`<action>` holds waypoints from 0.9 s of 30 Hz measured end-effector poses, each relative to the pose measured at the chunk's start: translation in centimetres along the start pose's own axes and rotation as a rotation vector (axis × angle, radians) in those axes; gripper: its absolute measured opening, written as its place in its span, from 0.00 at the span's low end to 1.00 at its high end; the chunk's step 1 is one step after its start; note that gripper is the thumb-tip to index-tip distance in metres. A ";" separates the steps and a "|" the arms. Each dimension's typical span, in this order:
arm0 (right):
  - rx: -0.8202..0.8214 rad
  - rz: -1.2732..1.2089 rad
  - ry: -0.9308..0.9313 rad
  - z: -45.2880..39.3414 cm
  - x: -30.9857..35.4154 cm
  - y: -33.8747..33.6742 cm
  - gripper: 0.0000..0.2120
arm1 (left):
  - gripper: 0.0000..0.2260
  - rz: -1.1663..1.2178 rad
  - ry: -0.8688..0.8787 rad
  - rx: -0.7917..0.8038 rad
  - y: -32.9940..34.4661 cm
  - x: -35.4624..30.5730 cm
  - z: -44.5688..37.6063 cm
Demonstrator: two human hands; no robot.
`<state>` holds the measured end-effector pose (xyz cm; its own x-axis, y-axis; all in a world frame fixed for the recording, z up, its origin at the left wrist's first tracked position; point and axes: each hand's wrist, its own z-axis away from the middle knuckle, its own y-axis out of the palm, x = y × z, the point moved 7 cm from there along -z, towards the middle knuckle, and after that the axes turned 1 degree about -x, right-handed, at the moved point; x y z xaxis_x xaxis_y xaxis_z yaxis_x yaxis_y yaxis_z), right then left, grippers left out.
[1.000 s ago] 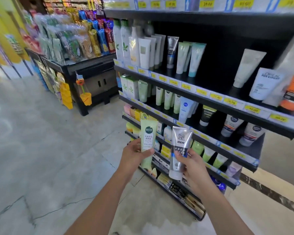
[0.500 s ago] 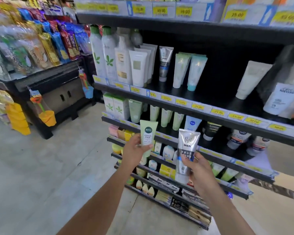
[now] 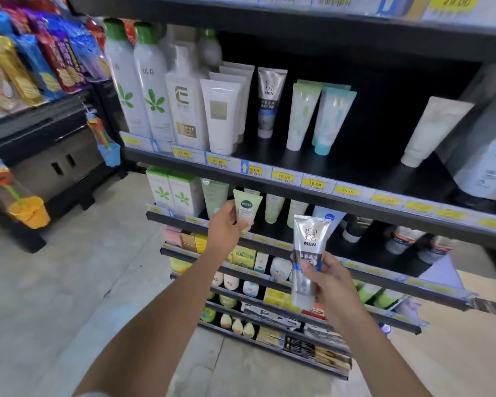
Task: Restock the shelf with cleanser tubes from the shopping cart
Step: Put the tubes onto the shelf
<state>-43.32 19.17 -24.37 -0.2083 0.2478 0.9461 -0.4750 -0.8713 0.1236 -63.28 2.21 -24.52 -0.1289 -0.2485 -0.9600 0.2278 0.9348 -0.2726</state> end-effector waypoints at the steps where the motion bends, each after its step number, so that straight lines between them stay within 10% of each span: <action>1: -0.002 -0.002 0.006 -0.5 0.1 0.0 0.15 | 0.17 -0.030 -0.003 0.008 0.2 0.2 -0.6; 27: -0.069 -0.006 -0.008 -2.4 0.8 1.2 0.14 | 0.17 -0.335 -0.069 0.151 3.4 5.1 -6.6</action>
<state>-46.10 19.38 -24.22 -0.1983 0.2495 0.9479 -0.5338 -0.8386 0.1090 -69.54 5.83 -29.93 -0.1559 -0.5558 -0.8166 0.3249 0.7518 -0.5738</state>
